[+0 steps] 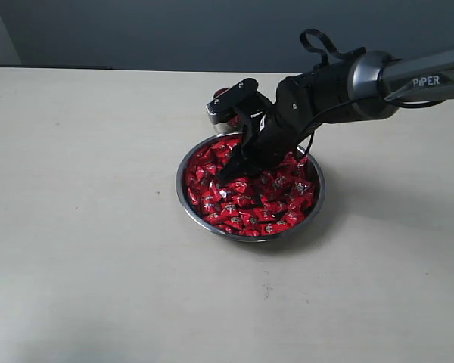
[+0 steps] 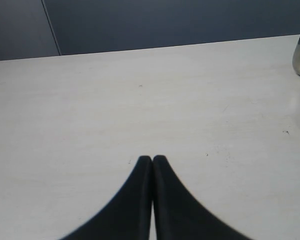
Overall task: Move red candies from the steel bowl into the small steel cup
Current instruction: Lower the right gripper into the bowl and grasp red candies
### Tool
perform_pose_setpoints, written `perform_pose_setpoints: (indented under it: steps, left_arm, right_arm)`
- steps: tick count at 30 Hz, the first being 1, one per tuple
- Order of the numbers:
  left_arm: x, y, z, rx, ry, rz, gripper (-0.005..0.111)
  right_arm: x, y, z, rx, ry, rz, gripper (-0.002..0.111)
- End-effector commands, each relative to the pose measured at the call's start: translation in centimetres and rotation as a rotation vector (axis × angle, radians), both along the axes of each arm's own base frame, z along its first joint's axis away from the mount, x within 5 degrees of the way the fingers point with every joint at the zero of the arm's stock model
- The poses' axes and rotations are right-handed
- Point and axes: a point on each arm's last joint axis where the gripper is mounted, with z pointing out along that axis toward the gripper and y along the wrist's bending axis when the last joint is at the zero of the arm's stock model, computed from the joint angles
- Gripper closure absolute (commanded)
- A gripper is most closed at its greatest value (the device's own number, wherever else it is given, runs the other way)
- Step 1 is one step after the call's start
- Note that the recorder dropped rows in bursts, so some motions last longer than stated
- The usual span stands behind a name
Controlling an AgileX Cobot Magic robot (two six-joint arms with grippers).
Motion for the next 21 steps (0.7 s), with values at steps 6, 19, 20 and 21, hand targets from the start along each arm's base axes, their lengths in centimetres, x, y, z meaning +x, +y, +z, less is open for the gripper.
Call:
perform_pose_setpoints:
  steps: [6, 19, 20, 21]
  left_arm:
    - [0.0, 0.0, 0.3, 0.001, -0.018, -0.005, 0.106]
    - [0.0, 0.0, 0.4, 0.002, -0.02, -0.005, 0.106]
    - [0.0, 0.0, 0.4, 0.002, -0.02, -0.005, 0.106]
    - [0.0, 0.0, 0.4, 0.002, -0.02, -0.005, 0.106]
  right_arm:
    - [0.2, 0.0, -1.6, -0.019, 0.009, 0.007, 0.072]
    - [0.3, 0.1, -1.2, -0.014, 0.003, 0.008, 0.109]
    - [0.4, 0.1, -1.0, -0.01, -0.002, 0.007, 0.108]
    - [0.4, 0.1, -0.9, -0.009, -0.004, 0.007, 0.108]
